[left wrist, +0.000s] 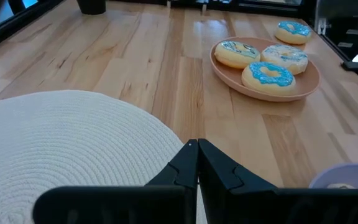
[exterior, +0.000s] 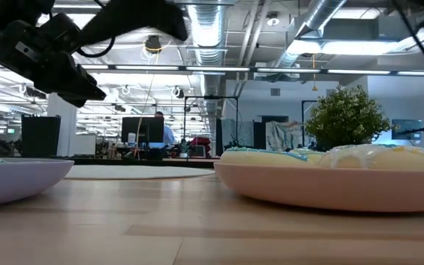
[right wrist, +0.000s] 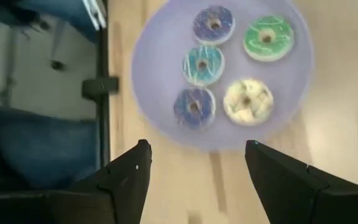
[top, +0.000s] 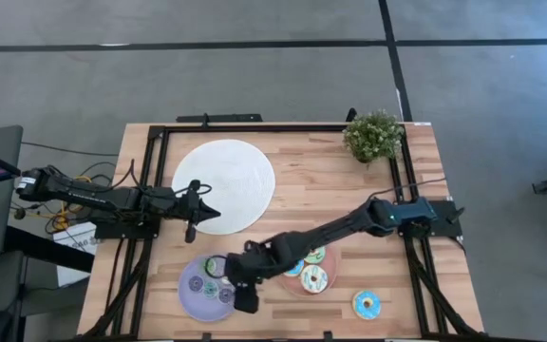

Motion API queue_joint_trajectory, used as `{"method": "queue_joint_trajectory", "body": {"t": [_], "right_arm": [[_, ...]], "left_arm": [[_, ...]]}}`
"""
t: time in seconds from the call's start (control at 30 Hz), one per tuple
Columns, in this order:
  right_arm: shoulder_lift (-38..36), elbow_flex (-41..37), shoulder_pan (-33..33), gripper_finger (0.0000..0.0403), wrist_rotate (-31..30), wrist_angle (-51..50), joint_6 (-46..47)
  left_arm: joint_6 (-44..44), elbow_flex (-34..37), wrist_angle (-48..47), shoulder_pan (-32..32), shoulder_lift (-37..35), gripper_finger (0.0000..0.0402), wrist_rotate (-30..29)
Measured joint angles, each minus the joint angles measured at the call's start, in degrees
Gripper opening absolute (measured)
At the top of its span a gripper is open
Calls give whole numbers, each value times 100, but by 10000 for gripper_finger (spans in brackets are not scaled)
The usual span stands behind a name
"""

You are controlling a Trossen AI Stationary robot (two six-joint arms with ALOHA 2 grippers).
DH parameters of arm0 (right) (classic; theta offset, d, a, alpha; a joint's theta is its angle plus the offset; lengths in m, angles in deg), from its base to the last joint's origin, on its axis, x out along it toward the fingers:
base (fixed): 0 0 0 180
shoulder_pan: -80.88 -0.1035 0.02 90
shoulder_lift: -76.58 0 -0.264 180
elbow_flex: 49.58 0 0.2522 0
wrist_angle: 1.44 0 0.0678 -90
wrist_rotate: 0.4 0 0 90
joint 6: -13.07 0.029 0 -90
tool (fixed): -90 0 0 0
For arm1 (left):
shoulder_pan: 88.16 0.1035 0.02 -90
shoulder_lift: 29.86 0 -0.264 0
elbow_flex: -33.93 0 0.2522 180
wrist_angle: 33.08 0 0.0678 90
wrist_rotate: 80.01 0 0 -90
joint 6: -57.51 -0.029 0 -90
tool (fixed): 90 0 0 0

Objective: Pick & Place donuts
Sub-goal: Put the large blue donut on the pink plate

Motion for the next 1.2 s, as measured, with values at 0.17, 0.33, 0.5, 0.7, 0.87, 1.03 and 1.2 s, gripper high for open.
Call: {"method": "queue_joint_trajectory", "body": {"t": [0.17, 0.33, 0.5, 0.7, 0.87, 1.03, 1.2], "right_arm": [[-244, 7, -409, 250, -1199, -1561, 153], [-268, -4, -754, 250, -1952, -2810, 779], [-268, -200, -1122, 250, -2300, -3602, 1585], [-849, -1740, -1546, 250, -2320, -3179, 2815], [-1960, -3796, -1942, 250, -2350, -1870, 4227], [-3372, -5730, -2536, 250, -2806, -821, 5648], [-4499, -6890, -3308, 250, -3017, -530, 7174]], "left_arm": [[7, 0, 18, 0, -13, 0, 0], [7, 0, 18, 1, -13, 0, 2], [12, 0, 16, -1, -13, 0, 2], [50, 0, 14, 1, -13, 0, 2], [50, 0, 21, 1, -13, 0, 2], [50, 0, 33, 1, -13, 0, 2], [50, 0, 58, 1, -13, 0, 1]]}}
